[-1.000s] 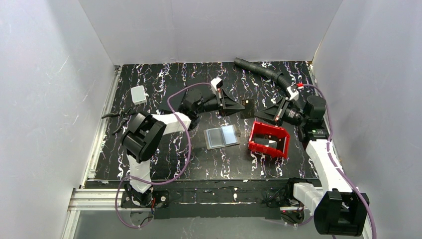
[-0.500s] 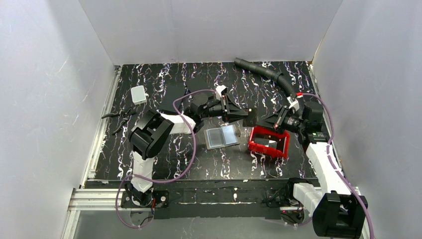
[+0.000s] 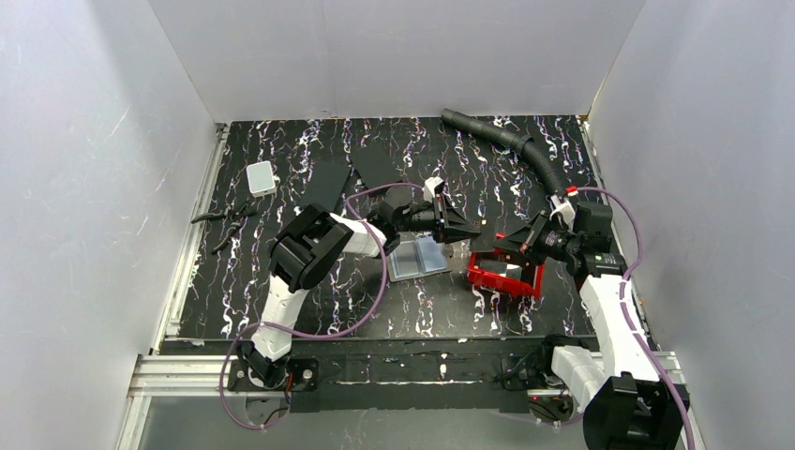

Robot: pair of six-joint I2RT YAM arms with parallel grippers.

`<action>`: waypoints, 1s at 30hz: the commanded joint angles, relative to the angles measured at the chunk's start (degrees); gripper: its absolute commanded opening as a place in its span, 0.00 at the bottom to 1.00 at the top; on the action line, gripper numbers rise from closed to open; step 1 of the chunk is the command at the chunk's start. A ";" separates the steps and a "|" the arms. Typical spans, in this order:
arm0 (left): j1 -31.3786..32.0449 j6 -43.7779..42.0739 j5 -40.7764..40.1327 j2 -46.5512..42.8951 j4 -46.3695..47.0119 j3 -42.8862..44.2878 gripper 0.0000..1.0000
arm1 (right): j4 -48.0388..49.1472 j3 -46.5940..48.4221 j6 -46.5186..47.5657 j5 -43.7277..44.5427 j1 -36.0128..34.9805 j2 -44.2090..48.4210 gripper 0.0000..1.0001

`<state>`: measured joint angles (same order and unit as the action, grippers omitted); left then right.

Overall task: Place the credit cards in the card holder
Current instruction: Pick up the credit card from the storage box.

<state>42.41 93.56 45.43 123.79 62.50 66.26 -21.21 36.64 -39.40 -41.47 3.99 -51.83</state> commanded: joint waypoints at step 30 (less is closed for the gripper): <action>0.51 0.22 -0.73 4.93 2.89 3.79 0.02 | -13.08 3.15 8.41 13.80 1.90 1.62 0.01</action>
<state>44.03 94.19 45.91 128.97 64.34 68.75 -31.31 37.26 -33.10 -31.18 4.91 -50.92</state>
